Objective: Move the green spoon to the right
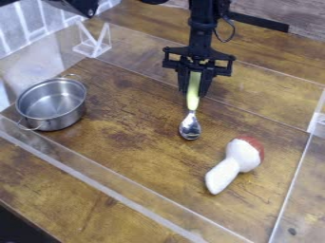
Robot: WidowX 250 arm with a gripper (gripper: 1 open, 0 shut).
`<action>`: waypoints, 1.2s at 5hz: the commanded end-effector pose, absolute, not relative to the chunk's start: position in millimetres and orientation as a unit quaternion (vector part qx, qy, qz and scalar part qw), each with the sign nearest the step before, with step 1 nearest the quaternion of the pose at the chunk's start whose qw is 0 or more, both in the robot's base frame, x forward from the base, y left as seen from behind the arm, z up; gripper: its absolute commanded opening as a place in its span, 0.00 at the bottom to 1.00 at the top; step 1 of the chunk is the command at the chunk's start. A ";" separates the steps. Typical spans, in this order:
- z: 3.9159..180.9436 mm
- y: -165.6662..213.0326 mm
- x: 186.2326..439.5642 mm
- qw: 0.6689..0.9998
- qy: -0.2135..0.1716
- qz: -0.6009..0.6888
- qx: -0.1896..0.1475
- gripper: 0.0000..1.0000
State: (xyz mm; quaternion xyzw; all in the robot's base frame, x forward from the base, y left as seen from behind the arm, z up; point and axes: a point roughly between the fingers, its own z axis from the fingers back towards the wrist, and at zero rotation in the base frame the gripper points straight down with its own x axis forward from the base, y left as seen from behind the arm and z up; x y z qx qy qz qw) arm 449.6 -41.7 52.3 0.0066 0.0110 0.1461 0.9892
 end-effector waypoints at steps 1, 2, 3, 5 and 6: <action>83.6 -68.3 454.9 0.995 -0.022 0.101 0.000 0.00; 81.7 -82.6 457.0 0.994 -0.022 0.105 0.002 0.00; 79.3 -93.6 457.8 0.994 -0.024 0.110 0.006 0.00; 76.0 -101.8 456.5 0.991 -0.024 0.128 0.013 0.00; 73.3 -109.5 455.8 0.989 -0.024 0.145 0.015 0.00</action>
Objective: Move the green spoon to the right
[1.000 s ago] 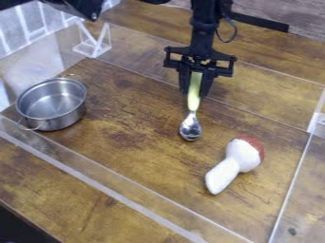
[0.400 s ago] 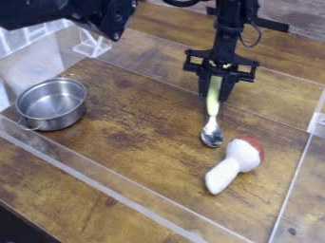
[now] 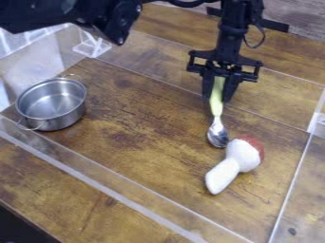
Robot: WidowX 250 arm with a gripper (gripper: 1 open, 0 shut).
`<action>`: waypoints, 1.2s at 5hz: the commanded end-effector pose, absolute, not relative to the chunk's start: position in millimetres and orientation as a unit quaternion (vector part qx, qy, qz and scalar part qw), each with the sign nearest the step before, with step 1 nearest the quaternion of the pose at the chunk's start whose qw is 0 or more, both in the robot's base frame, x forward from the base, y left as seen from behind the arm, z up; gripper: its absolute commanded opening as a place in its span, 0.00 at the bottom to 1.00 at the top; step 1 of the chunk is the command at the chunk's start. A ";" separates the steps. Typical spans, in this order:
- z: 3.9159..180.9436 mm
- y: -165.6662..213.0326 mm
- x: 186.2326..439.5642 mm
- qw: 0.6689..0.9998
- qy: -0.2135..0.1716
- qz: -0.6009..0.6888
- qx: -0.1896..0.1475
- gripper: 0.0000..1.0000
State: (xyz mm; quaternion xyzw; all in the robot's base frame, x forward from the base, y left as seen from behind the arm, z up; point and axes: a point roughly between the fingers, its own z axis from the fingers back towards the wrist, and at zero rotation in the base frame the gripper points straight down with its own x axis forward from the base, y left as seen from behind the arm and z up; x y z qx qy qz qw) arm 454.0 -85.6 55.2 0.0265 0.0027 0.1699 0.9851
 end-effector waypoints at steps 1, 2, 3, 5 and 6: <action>70.6 -117.0 454.1 0.987 -0.023 0.161 0.018 0.00; 70.3 -128.6 452.6 0.984 -0.021 0.177 0.021 0.00; 70.5 -141.0 450.9 0.981 -0.019 0.192 0.026 0.00; 61.4 -170.2 444.2 0.984 -0.016 0.175 0.034 0.00; 51.4 -168.0 441.4 0.983 -0.014 0.179 0.043 0.00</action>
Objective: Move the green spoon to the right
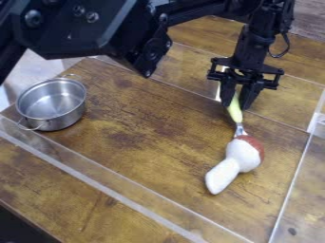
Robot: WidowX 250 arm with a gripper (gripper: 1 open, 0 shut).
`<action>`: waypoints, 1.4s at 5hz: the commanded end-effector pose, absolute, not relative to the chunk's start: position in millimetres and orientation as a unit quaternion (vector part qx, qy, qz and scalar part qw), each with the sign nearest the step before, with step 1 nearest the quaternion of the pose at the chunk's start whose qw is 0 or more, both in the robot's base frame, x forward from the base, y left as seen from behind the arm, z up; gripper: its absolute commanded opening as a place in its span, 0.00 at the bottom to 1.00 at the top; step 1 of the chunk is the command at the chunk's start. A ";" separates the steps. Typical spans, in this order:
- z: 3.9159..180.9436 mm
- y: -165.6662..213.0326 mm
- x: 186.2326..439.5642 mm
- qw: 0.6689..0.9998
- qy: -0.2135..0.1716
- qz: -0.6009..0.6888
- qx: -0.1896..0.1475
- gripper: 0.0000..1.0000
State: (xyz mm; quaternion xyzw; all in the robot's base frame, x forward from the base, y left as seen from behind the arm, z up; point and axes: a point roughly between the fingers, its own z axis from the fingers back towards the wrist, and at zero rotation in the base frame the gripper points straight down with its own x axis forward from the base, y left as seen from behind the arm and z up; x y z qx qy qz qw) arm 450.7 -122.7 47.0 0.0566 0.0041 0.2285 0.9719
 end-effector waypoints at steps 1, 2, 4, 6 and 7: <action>53.3 -174.5 439.2 0.988 -0.012 0.146 0.040 1.00; 63.2 -160.8 446.6 0.989 -0.007 0.146 0.030 1.00; 61.9 -130.8 449.0 0.988 0.012 0.152 0.013 1.00; 67.9 -120.7 457.0 0.987 0.018 0.162 0.005 1.00; 78.7 -119.0 461.5 0.986 0.019 0.167 -0.001 1.00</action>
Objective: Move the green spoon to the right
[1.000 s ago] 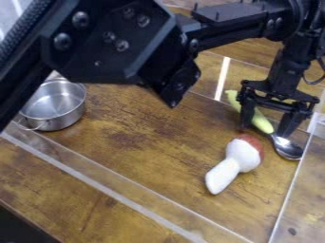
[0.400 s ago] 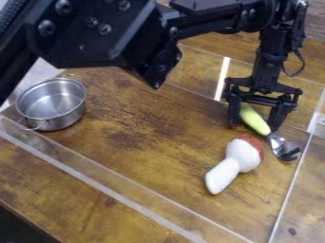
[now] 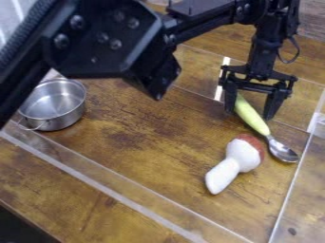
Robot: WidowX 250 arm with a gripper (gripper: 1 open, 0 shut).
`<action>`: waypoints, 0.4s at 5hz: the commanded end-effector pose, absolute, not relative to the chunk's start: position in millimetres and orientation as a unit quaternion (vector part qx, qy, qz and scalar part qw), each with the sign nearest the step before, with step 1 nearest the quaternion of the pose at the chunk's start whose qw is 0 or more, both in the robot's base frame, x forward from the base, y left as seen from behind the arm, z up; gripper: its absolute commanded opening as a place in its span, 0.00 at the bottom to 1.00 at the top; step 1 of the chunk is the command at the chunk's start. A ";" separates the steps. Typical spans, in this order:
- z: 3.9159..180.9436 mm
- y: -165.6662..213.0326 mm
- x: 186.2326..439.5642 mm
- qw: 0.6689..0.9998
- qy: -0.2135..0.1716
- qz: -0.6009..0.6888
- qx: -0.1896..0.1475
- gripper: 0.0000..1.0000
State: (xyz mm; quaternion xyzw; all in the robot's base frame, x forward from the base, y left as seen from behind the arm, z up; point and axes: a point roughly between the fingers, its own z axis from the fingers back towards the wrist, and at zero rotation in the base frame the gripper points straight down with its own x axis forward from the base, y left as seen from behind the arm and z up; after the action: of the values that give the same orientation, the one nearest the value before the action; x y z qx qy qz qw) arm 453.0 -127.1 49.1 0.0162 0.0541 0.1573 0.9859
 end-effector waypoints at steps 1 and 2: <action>107.1 -96.6 460.0 0.990 0.013 0.142 -0.017 1.00; 136.4 -74.0 457.0 0.992 0.006 0.120 -0.036 1.00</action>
State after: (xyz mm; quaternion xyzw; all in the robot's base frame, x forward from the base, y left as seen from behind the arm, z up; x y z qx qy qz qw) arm 454.3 -85.4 90.9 -0.0219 0.0557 0.1123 0.9919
